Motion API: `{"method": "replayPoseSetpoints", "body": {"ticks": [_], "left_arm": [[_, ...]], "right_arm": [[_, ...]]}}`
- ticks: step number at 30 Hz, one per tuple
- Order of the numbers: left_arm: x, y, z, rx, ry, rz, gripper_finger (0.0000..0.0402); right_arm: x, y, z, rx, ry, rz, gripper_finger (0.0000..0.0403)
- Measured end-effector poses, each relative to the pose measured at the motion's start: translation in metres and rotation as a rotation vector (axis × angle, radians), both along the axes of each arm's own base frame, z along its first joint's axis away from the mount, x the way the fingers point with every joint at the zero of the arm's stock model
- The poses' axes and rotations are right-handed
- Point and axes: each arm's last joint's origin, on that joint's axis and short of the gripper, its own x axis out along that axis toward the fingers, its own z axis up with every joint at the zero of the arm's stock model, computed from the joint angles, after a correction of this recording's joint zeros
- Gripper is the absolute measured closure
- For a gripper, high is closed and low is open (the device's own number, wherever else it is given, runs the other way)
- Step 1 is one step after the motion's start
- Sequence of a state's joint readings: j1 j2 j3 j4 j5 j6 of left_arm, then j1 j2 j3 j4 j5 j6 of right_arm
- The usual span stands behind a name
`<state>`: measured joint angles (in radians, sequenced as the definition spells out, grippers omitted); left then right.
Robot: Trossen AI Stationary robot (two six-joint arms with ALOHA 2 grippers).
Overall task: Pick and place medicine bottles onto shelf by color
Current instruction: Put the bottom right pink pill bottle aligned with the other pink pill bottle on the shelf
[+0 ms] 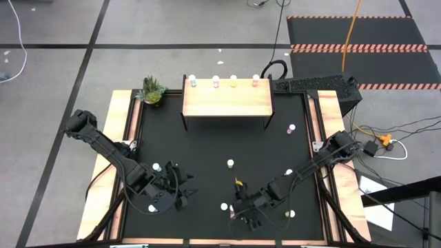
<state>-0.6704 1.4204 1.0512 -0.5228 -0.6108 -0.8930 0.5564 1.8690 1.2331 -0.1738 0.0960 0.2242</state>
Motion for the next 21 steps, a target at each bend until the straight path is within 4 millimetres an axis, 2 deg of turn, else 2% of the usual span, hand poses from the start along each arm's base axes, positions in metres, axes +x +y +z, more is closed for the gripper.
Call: {"method": "replayPoseSetpoints", "body": {"ticks": [11,14,18,21], "left_arm": [[0.000,0.000,0.000,-0.022,-0.002,0.013,0.0128],[0.000,0.000,0.000,-0.045,-0.006,0.033,0.0128],[0.001,0.000,0.000,-0.077,-0.012,0.061,0.0128],[0.002,0.002,0.000,-0.082,-0.013,0.072,0.0128]], "right_arm": [[-0.004,0.005,-0.001,0.040,0.013,-0.015,0.0167],[-0.001,0.000,-0.002,0.107,0.038,-0.206,0.0167],[0.004,-0.017,-0.003,0.303,0.162,-0.515,0.0167],[0.007,-0.022,-0.003,0.440,0.229,-0.657,0.0167]]}}
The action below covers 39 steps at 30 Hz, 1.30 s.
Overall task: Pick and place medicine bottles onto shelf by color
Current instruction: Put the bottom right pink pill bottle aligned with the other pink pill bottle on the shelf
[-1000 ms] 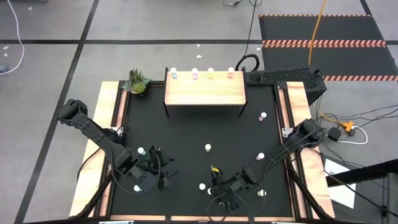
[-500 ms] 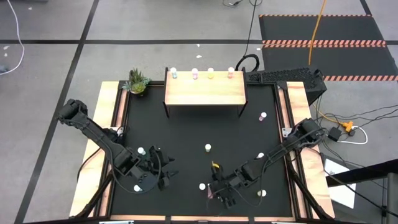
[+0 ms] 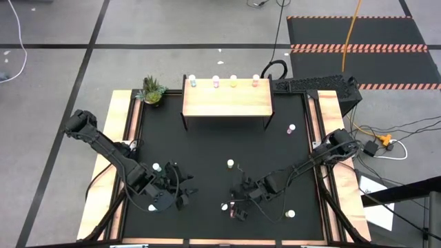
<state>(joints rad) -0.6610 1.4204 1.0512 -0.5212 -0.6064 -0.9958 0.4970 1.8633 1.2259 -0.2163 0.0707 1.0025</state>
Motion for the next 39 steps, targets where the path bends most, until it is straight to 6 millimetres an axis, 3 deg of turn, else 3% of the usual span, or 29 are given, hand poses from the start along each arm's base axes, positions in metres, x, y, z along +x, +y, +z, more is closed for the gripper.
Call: {"method": "replayPoseSetpoints", "body": {"ticks": [12,18,27,39], "left_arm": [[0.009,0.013,0.000,0.067,0.018,-0.009,0.0128],[0.012,0.021,-0.001,0.149,0.067,-0.096,0.0128],[0.014,0.039,-0.008,0.253,0.205,-0.187,0.0128],[0.019,0.055,-0.010,0.313,0.275,-0.233,0.0128]], "right_arm": [[-0.005,-0.002,-0.005,0.266,0.195,-0.433,0.0167],[-0.001,0.003,-0.007,0.383,0.216,-0.467,0.0167],[0.000,0.003,-0.024,0.413,0.297,-0.575,0.0177],[0.014,-0.017,-0.022,0.462,0.308,-0.635,0.0206]]}}
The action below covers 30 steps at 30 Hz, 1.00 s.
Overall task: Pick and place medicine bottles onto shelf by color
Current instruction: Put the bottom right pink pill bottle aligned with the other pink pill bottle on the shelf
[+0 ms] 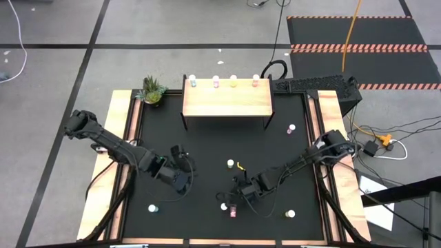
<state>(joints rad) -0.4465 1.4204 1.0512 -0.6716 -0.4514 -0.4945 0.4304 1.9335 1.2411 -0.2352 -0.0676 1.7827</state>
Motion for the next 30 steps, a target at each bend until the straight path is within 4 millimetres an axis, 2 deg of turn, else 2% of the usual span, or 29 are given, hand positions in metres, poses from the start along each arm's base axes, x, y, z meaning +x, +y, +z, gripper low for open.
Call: {"method": "replayPoseSetpoints", "body": {"ticks": [7,14,19,26,30], "left_arm": [[-0.003,0.011,-0.004,0.041,0.083,0.004,0.0128],[-0.006,0.019,-0.006,0.061,0.146,0.026,0.0128],[-0.004,0.023,-0.006,0.038,0.156,0.033,0.0128],[-0.005,0.022,-0.007,-0.003,0.178,-0.001,0.0128],[-0.005,0.022,-0.007,-0.013,0.175,0.010,0.0128]], "right_arm": [[-0.003,-0.011,-0.004,0.005,0.090,0.016,0.0207],[-0.009,-0.007,-0.004,0.032,0.154,0.052,0.0207],[-0.021,-0.009,-0.002,-0.038,0.234,0.131,0.0207],[-0.023,-0.007,0.033,-0.185,0.000,0.240,0.0207],[-0.027,0.003,0.046,-0.372,-0.180,0.549,0.0207]]}}
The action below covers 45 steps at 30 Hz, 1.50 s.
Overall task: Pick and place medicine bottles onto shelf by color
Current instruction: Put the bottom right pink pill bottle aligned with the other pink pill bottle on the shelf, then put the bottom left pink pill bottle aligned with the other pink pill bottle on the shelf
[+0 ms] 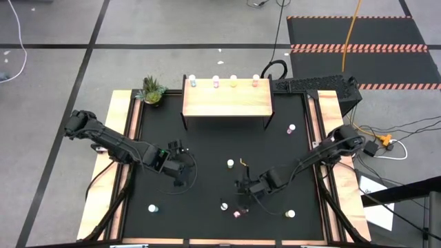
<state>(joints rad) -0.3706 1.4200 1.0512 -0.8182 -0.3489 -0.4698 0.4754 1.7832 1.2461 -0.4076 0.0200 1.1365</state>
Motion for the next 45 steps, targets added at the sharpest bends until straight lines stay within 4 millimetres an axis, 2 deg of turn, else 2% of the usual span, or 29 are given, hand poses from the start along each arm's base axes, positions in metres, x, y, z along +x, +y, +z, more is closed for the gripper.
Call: {"method": "replayPoseSetpoints", "body": {"ticks": [5,8,13,18,22,28,31,35,37,41,43,45], "left_arm": [[0.002,0.002,0.000,0.001,-0.007,-0.001,0.0128],[0.001,0.002,0.000,-0.028,-0.007,0.027,0.0128],[-0.002,-0.006,0.000,-0.124,-0.009,0.093,0.0128],[-0.005,-0.015,0.000,-0.171,-0.024,0.143,0.0128],[-0.009,-0.025,0.000,-0.207,-0.031,0.173,0.0128],[-0.013,-0.034,0.000,-0.247,-0.043,0.208,0.0128],[-0.013,-0.034,0.000,-0.259,-0.047,0.230,0.0128],[-0.013,-0.034,0.000,-0.257,-0.051,0.225,0.0128],[-0.011,-0.034,0.001,-0.238,-0.062,0.194,0.0128],[-0.006,-0.031,0.003,-0.196,-0.102,0.122,0.0128],[-0.002,-0.030,0.004,-0.182,-0.124,0.097,0.0128],[0.000,-0.028,0.005,-0.170,-0.146,0.095,0.0128]], "right_arm": [[-0.010,0.021,-0.003,-0.369,-0.152,0.514,0.0207],[-0.012,0.027,-0.009,-0.467,-0.173,0.689,0.0207],[-0.013,0.026,-0.016,-0.476,-0.189,0.721,0.0206],[-0.026,0.023,-0.041,-0.365,-0.221,0.839,0.0206],[-0.035,0.018,-0.056,-0.353,-0.226,0.848,0.0206],[-0.037,0.016,-0.058,-0.370,-0.264,0.855,0.0206],[-0.038,0.014,-0.057,-0.387,-0.250,0.789,0.0206],[-0.041,0.013,-0.038,-0.397,-0.315,0.805,0.0206],[-0.045,0.014,-0.025,-0.482,-0.395,0.936,0.0206],[-0.052,0.012,-0.009,-0.764,-0.552,1.369,0.0206],[-0.051,0.008,-0.008,-0.858,-0.580,1.514,0.0206],[-0.046,0.003,-0.013,-0.879,-0.617,1.628,0.0206]]}}
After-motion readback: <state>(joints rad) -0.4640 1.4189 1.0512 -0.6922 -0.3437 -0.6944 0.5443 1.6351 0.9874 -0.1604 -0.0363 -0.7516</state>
